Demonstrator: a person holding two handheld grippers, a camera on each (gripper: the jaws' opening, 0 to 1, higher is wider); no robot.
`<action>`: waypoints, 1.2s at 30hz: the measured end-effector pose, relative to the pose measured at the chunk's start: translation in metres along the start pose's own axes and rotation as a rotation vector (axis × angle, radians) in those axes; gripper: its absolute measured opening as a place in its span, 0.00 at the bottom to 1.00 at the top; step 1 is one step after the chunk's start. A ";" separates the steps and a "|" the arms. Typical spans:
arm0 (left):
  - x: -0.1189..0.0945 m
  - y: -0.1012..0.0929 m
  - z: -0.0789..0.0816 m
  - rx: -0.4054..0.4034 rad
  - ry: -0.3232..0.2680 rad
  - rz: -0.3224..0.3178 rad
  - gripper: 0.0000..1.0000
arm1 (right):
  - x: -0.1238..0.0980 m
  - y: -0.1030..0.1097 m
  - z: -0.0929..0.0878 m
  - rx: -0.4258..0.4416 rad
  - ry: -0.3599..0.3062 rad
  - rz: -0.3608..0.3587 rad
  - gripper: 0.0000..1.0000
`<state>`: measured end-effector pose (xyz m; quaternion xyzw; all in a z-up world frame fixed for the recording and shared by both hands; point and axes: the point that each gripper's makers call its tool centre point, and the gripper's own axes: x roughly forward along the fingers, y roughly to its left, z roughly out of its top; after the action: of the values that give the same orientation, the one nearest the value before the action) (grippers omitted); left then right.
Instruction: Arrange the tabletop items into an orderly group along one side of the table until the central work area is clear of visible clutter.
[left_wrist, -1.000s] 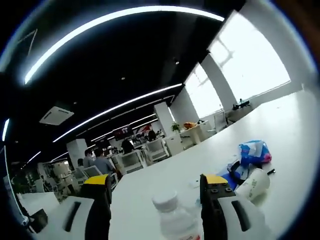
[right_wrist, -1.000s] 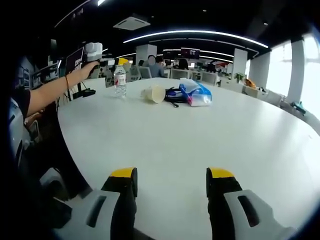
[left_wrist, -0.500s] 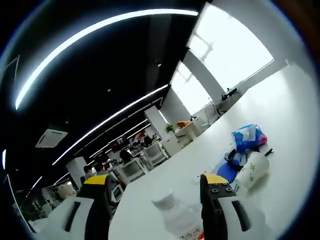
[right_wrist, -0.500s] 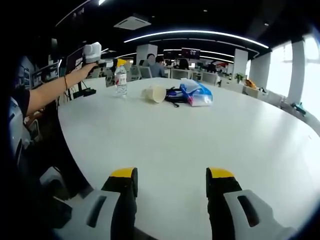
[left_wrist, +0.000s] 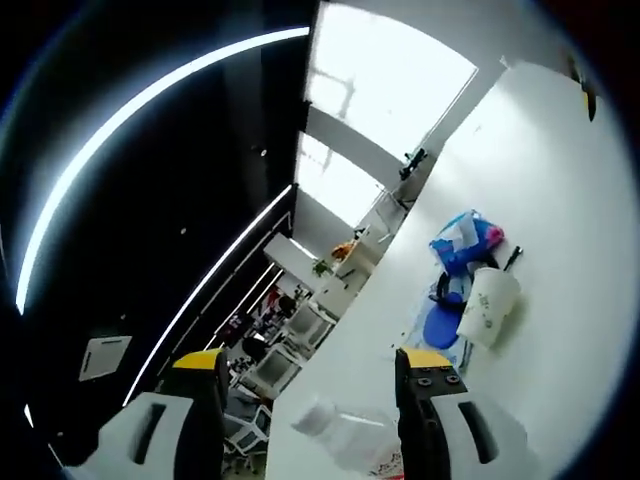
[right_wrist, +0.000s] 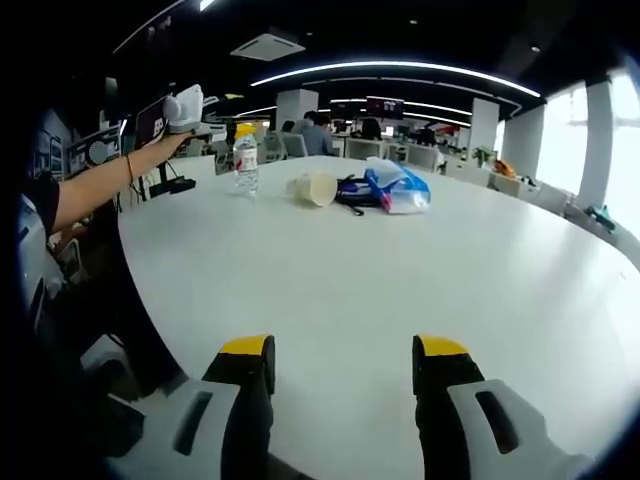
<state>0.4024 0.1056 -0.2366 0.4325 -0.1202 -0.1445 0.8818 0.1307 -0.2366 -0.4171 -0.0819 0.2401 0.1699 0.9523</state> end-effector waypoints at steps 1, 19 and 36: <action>0.000 0.000 0.000 0.000 -0.001 0.000 0.68 | 0.000 0.000 0.000 -0.001 0.001 0.000 0.53; 0.010 -0.062 0.010 0.254 0.004 -0.186 0.68 | -0.002 0.000 -0.003 -0.002 0.001 0.000 0.53; 0.019 -0.134 0.020 0.311 -0.009 -0.421 0.71 | -0.004 -0.003 -0.006 0.009 0.004 -0.008 0.53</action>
<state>0.3929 0.0056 -0.3300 0.5777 -0.0523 -0.3068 0.7546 0.1256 -0.2419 -0.4200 -0.0789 0.2422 0.1648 0.9528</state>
